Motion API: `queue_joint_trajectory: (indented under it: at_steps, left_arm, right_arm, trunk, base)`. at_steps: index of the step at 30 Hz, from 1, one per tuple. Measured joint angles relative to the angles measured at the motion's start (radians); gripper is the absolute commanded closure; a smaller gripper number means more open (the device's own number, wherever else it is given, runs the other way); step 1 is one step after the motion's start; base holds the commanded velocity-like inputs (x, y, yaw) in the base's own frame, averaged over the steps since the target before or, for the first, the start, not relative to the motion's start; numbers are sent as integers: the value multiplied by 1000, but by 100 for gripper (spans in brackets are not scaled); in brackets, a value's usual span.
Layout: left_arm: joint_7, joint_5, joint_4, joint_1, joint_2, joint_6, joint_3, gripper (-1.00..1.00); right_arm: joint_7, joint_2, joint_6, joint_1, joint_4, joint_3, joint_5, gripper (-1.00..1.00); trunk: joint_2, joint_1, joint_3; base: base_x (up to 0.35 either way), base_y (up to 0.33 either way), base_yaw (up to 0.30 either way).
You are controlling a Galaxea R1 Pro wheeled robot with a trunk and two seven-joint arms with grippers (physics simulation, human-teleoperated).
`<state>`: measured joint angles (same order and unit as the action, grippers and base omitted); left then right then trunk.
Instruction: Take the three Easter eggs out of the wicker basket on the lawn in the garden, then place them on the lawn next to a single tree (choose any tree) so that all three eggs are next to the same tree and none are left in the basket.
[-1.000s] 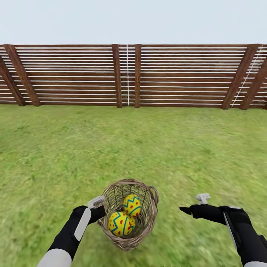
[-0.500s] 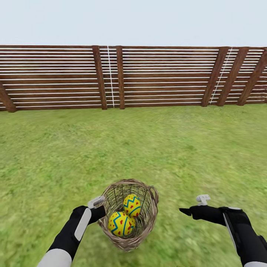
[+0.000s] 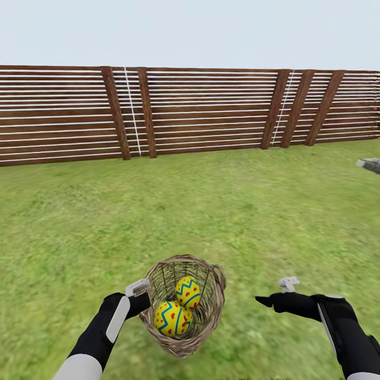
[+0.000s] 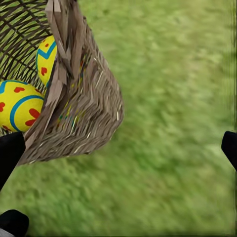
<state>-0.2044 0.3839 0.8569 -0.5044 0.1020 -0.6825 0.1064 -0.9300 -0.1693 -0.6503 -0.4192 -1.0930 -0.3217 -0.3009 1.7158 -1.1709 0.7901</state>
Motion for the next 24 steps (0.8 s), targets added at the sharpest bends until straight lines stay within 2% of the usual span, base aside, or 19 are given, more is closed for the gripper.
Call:
queue_joint_trajectory:
  at_steps: [3, 24]
  left_arm:
    - [0, -1, 1, 0, 0, 0, 0, 100]
    - [0, 1, 1, 0, 0, 0, 0, 100]
  right_arm:
    - [0, -1, 0, 0, 8, 0, 0, -100]
    - [0, 0, 0, 0, 9, 0, 0, -100]
  trunk:
    - [-21, 12, -9]
    - [-21, 12, -10]
  base:
    - [0, 0, -270]
    - [0, 0, -269]
